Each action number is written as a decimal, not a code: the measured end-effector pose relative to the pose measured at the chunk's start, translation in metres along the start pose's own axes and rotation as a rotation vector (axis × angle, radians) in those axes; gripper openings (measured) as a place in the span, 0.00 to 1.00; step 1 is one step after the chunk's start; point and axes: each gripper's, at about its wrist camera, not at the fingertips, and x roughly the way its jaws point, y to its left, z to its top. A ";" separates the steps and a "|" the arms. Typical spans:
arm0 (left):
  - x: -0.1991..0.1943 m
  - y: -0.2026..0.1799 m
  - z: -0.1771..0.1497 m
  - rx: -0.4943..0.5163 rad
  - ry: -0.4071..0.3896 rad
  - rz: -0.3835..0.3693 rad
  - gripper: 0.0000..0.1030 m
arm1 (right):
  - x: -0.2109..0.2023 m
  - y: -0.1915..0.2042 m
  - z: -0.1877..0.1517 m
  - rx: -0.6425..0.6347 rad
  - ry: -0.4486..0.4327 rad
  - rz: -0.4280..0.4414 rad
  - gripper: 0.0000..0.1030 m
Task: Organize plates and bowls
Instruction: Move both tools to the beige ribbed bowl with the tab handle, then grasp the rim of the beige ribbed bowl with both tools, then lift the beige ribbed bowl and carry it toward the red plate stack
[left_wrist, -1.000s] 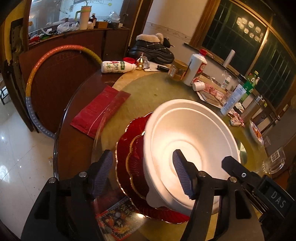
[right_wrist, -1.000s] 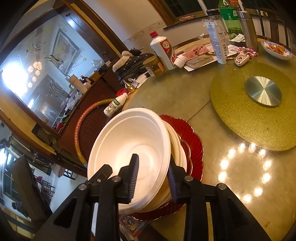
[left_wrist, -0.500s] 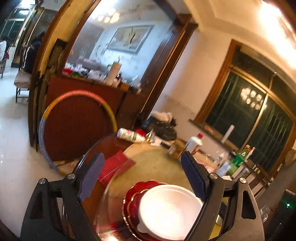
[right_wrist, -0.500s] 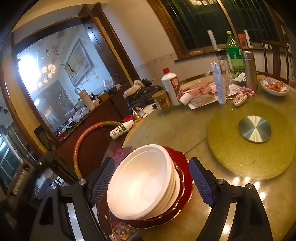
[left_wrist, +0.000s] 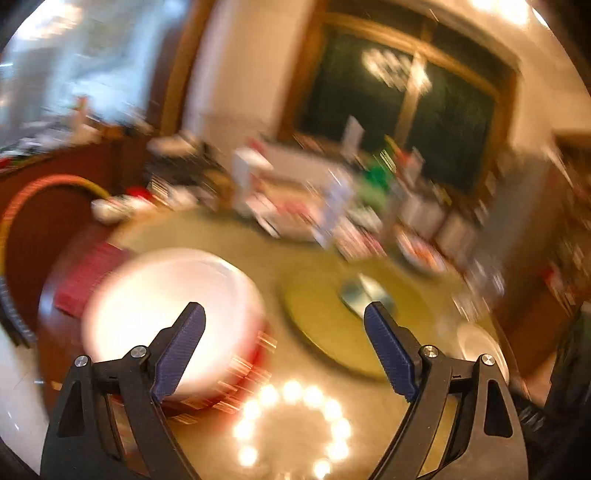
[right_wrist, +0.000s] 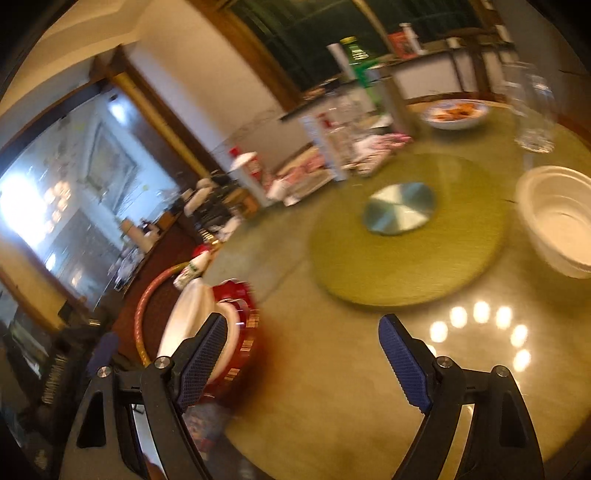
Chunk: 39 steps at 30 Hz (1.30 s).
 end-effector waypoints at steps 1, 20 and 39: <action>0.017 -0.016 -0.003 0.019 0.080 -0.046 0.86 | -0.011 -0.014 0.003 0.024 -0.017 -0.019 0.83; 0.137 -0.224 -0.049 0.183 0.496 -0.232 0.84 | -0.065 -0.218 0.052 0.414 -0.047 -0.313 0.82; 0.133 -0.178 -0.038 0.259 0.337 -0.108 0.15 | -0.005 -0.171 0.052 0.337 -0.107 -0.265 0.09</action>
